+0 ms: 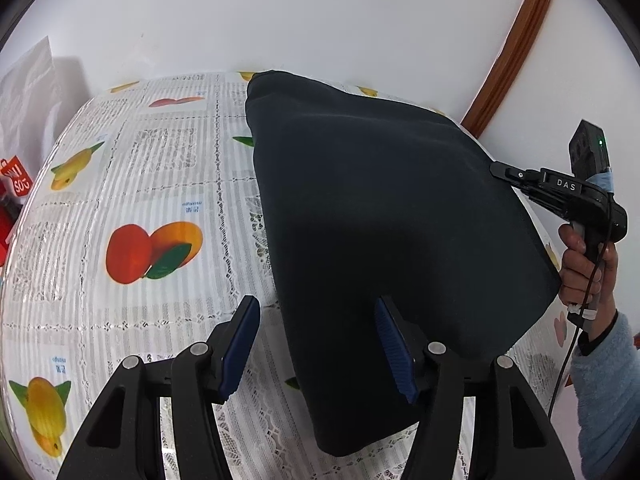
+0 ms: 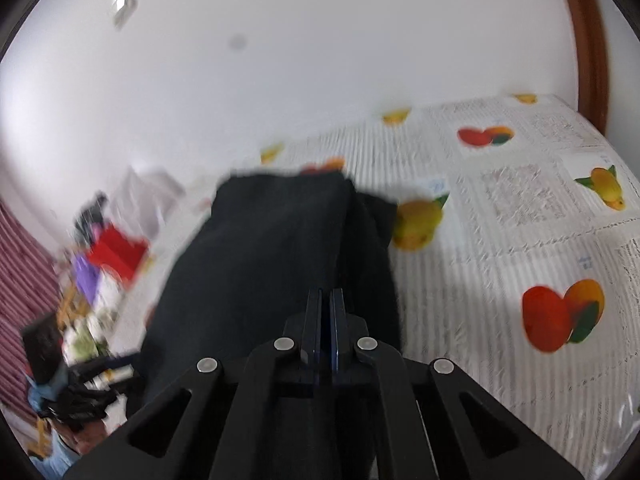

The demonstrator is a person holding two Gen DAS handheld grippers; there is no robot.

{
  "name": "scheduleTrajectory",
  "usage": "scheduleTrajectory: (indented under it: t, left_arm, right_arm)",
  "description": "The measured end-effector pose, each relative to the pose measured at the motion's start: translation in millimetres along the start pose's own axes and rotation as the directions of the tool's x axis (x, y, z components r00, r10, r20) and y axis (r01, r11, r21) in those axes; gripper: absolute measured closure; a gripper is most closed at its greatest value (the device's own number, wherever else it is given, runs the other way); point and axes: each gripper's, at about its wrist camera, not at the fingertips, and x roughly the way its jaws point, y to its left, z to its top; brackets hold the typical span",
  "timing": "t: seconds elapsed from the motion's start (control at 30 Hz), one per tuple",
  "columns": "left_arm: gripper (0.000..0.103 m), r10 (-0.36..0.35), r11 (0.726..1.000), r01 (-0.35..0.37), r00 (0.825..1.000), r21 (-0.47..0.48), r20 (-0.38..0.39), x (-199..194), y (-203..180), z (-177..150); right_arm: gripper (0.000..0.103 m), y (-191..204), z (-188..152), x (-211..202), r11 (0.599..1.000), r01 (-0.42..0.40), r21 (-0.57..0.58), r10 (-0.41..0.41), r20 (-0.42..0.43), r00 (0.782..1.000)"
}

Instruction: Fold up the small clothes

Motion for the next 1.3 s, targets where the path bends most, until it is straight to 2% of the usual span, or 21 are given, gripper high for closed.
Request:
scheduleTrajectory:
  t: [0.07, 0.2, 0.3, 0.37, 0.43, 0.5, 0.53, 0.6, 0.67, 0.7, 0.73, 0.83, 0.93, 1.1, 1.3]
  left_arm:
    - [0.045, 0.002, 1.0, -0.002, 1.0, 0.002, -0.002, -0.7, -0.3, 0.3]
    - [0.046, 0.011, 1.0, -0.011, 1.0, 0.002, 0.0, -5.3, -2.1, -2.2]
    - [0.046, 0.01, 1.0, -0.01, 1.0, 0.006, 0.006, -11.8, -2.1, -7.3]
    - [0.046, 0.011, 1.0, -0.011, 1.0, 0.007, 0.011, -15.3, -1.3, -11.5]
    - [0.046, 0.012, 1.0, -0.012, 1.0, -0.002, 0.013, -18.0, 0.1, -15.9]
    - [0.046, 0.011, 1.0, -0.011, 1.0, -0.014, 0.013, -19.3, 0.7, -19.0]
    - [0.046, 0.013, 1.0, -0.013, 1.0, -0.017, 0.015, -20.1, 0.3, -21.2]
    - [0.046, 0.024, 0.999, -0.024, 1.0, -0.022, 0.016, -21.3, -1.1, -24.5]
    - [0.046, 0.033, 0.999, -0.032, 0.999, -0.025, 0.013, -22.1, -2.3, -26.3]
    - [0.046, 0.036, 0.999, -0.036, 0.999, -0.028, 0.011, -22.4, -2.9, -26.9]
    - [0.046, 0.04, 0.999, -0.039, 0.999, -0.028, 0.01, -25.0, -3.5, -29.1]
    - [0.046, 0.055, 0.998, -0.054, 0.998, -0.02, 0.015, -33.1, -5.2, -36.3]
    - [0.046, 0.069, 0.998, -0.069, 0.998, -0.012, 0.012, -37.9, -6.8, -43.6]
    - [0.046, 0.081, 0.997, -0.081, 0.996, -0.014, 0.021, -47.6, -6.4, -55.0]
    - [0.047, 0.129, 0.992, -0.129, 0.991, -0.013, 0.023, -52.9, -2.3, -78.6]
  right_arm:
    - [0.1, -6.1, -2.0, -0.7, 0.999, -0.023, 0.032, 0.023, 0.0, 1.0]
    - [0.099, -1.4, -3.9, -3.0, 1.0, 0.011, 0.028, -0.011, -0.006, 1.0]
    - [0.095, -0.1, -2.9, -20.3, 0.998, 0.044, 0.044, -0.045, 0.032, 0.998]
    - [0.09, -3.6, -6.5, -32.7, 0.998, 0.029, 0.058, -0.031, 0.033, 0.999]
    - [0.073, -4.5, -15.2, -41.3, 0.998, 0.009, 0.068, -0.011, 0.022, 1.0]
    - [0.064, -4.0, -24.1, -45.3, 0.998, 0.006, 0.066, -0.007, 0.018, 1.0]
    - [0.064, -3.2, -29.5, -45.6, 0.998, 0.009, 0.063, -0.009, 0.014, 1.0]
    - [0.064, -1.4, -39.1, -40.7, 0.998, 0.008, 0.065, -0.008, -0.006, 1.0]
    - [0.07, -0.3, -45.9, -30.4, 0.997, -0.002, 0.073, 0.005, -0.042, 0.999]
    - [0.087, 0.4, -49.3, -26.3, 0.998, -0.008, 0.069, 0.012, -0.05, 0.999]
    - [0.098, 0.6, -50.6, -25.4, 0.998, -0.005, 0.06, 0.007, -0.046, 0.999]
    - [0.1, -5.1, -53.5, -39.6, 0.997, -0.002, 0.073, -0.002, 0.043, 0.999]
    - [0.1, -5.0, -55.0, -47.2, 0.995, -0.023, 0.099, 0.016, 0.066, 0.998]
    - [0.099, 8.8, -61.7, -63.5, 0.996, 0.085, 0.033, -0.087, 0.068, 0.994]
    - [0.095, 8.6, -92.4, -93.3, 0.97, 0.238, -0.046, -0.235, 0.063, 0.97]
